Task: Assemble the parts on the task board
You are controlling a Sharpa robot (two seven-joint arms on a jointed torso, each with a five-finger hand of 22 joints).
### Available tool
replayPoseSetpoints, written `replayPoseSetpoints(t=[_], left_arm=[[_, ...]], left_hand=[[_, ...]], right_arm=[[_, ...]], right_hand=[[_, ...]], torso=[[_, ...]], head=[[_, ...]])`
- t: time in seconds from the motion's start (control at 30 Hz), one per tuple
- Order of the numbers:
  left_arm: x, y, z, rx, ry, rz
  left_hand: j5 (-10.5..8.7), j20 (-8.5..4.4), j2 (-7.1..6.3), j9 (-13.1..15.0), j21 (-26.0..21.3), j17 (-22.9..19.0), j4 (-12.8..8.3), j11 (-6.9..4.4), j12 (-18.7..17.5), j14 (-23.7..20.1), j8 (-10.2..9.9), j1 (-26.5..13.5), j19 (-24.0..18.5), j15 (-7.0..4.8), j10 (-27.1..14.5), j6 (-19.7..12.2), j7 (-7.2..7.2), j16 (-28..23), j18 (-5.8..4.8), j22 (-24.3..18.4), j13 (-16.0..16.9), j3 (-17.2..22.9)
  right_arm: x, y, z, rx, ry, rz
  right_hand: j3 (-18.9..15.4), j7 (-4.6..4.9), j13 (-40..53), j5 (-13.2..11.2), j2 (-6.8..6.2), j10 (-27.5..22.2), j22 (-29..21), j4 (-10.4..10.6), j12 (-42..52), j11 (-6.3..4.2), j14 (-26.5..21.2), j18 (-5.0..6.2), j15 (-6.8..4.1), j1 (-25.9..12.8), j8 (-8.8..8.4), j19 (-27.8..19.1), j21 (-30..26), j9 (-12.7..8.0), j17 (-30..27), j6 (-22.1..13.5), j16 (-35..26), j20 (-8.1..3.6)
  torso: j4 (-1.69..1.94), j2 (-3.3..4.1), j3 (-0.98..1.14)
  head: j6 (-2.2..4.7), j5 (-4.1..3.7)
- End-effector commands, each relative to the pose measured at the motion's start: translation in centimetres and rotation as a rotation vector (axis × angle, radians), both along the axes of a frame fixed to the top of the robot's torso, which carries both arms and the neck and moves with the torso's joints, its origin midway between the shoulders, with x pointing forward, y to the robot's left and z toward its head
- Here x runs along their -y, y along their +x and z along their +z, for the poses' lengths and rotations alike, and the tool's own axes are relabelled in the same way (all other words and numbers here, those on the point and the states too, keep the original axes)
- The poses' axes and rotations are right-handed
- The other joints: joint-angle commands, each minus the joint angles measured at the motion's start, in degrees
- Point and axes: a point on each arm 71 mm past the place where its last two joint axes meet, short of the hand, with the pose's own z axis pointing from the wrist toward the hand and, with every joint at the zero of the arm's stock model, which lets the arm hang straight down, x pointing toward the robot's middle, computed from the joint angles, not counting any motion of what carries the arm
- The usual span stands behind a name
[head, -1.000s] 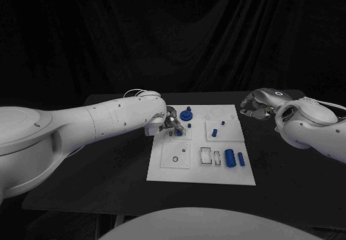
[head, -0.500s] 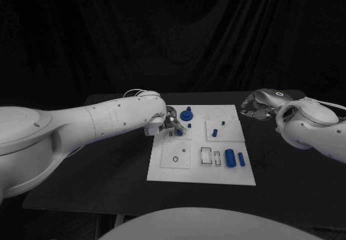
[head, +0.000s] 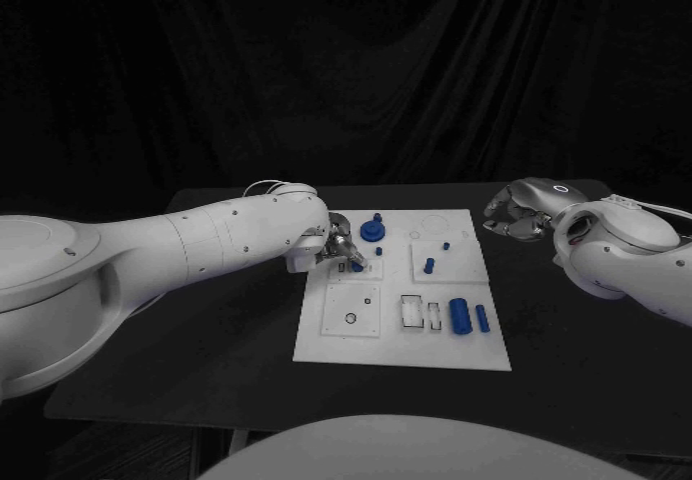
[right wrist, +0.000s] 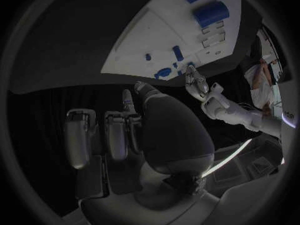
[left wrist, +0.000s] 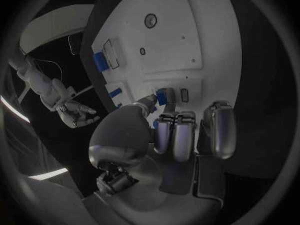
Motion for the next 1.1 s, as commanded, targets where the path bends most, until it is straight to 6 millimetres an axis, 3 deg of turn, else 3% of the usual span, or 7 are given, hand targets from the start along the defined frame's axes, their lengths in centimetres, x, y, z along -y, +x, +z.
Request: replayPoseSetpoints(t=[0.03, 0.7, 0.93, 1.1], left_arm=[[0.09, -0.13, -0.17, -0.003, -0.013, -0.004], [-0.35, 0.07, -0.07, 0.020, -0.020, 0.018], [-0.40, 0.11, -0.06, 0.025, -0.015, 0.028], [-0.37, 0.09, -0.06, 0.026, -0.014, 0.030]], left_hand=[[0.55, -0.43, 0.09, 0.2, -0.3, 15.1, -0.8, -0.37, 0.2, 6.1, 0.4, 0.8, -0.1, -0.45, 6.1, 0.0, -0.23, 0.2, -0.18, 9.5, 15.1, 0.5], [0.86, -0.60, 0.17, 1.4, -0.3, 15.1, -1.5, -0.63, 0.2, 6.1, 1.5, 0.9, 0.0, -0.64, 6.1, 0.8, -0.57, 0.2, -0.20, 9.7, 15.1, 1.5], [-0.03, -0.72, 0.20, 2.1, 0.1, 15.1, -1.6, -0.77, 0.2, 6.1, 2.0, 0.8, 0.2, -0.78, 6.1, 0.8, -0.68, 0.2, -0.29, 9.9, 15.1, 1.8], [-1.80, -0.86, 0.11, 3.0, 0.2, 15.1, -1.3, -0.85, 0.2, 6.1, 2.4, 0.1, 0.4, -0.89, 6.1, 0.7, -0.73, 0.2, -0.33, 10.0, 15.1, 1.7]], right_arm=[[0.13, -0.04, -0.13, -0.009, -0.009, -0.016], [0.20, 0.01, -0.18, -0.013, -0.013, -0.018], [0.22, 0.04, -0.21, -0.015, -0.015, -0.019], [0.13, 0.08, -0.23, -0.016, -0.016, -0.018]], right_hand=[[0.2, 0.10, 15.1, 0.2, -0.01, 6.1, 13.9, 0.0, 0.1, 0.32, 6.1, 0.43, 0.43, 0.5, -0.37, 3.9, -0.2, -0.1, 15.1, 0.4, 0.2, 0.42], [0.3, 0.12, 15.1, 0.2, -0.06, 6.1, 13.8, 0.0, 0.1, 0.33, 6.1, 0.46, 0.44, 0.5, -0.39, 3.8, -0.3, -0.1, 15.1, 0.4, 0.2, 0.43], [0.3, 0.12, 15.1, 0.2, -0.06, 6.1, 13.8, 0.0, 0.1, 0.33, 6.1, 0.46, 0.44, 0.5, -0.39, 3.8, -0.3, -0.1, 15.1, 0.4, 0.2, 0.43], [0.3, 0.12, 15.1, 0.2, -0.06, 6.1, 13.8, 0.0, 0.1, 0.33, 6.1, 0.46, 0.44, 0.5, -0.39, 3.8, -0.3, -0.1, 15.1, 0.4, 0.2, 0.43]], torso=[[-0.08, 0.00, -0.03], [-0.02, -0.04, 0.02], [-0.05, 0.02, -0.01], [-0.03, 0.01, 0.03]], head=[[-0.01, 0.13], [-0.01, 0.24], [-0.01, 0.58], [-0.01, 0.51]])
